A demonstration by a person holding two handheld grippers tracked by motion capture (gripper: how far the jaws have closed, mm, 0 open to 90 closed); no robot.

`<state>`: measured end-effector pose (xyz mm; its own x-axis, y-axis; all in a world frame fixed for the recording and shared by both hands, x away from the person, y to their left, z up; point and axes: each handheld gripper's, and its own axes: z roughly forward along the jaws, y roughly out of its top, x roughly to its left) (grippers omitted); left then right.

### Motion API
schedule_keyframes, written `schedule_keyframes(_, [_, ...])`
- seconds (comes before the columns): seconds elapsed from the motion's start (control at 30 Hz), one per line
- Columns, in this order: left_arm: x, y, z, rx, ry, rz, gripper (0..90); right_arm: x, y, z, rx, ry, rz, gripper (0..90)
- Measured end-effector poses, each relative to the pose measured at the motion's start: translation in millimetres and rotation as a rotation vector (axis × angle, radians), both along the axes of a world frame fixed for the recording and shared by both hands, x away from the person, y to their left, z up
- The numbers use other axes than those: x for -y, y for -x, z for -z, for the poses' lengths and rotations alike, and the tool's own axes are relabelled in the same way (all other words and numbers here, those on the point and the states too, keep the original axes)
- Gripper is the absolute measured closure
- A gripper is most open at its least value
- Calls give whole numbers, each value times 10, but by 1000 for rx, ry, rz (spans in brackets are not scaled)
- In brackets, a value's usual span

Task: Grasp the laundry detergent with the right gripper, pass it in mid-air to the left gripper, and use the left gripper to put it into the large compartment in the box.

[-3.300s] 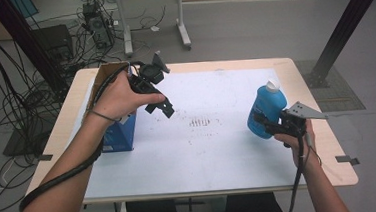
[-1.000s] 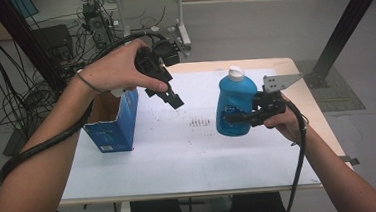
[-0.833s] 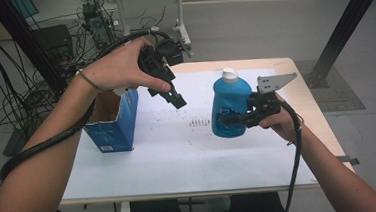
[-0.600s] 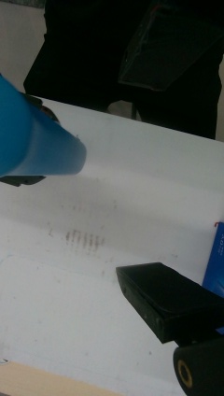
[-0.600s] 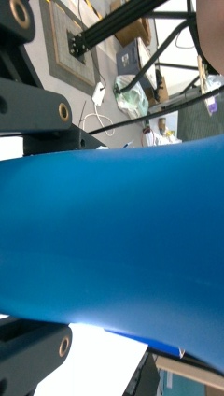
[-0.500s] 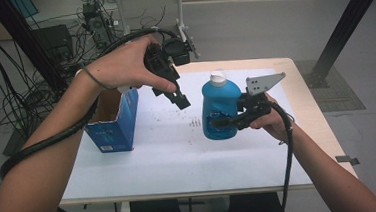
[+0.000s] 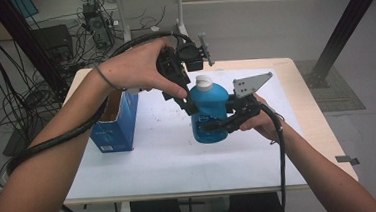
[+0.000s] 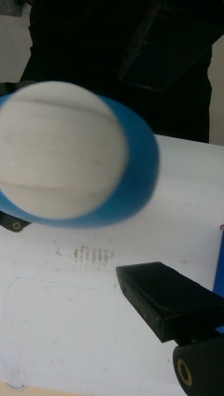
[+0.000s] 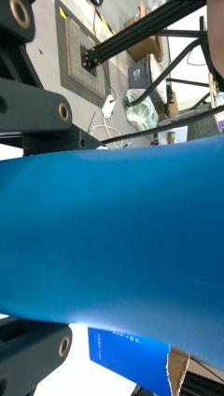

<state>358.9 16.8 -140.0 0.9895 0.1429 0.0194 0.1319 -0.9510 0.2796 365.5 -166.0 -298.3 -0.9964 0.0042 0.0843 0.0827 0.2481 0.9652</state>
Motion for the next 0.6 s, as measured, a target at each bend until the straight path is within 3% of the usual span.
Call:
schedule_keyframes(0.37, [134,23,59,-6,-9,39,82,-81,10,-10,8,8,-15,440])
schedule_keyframes(0.6, [166,21,92,-10,-11,39,82,-91,6,6,10,6,-17,440])
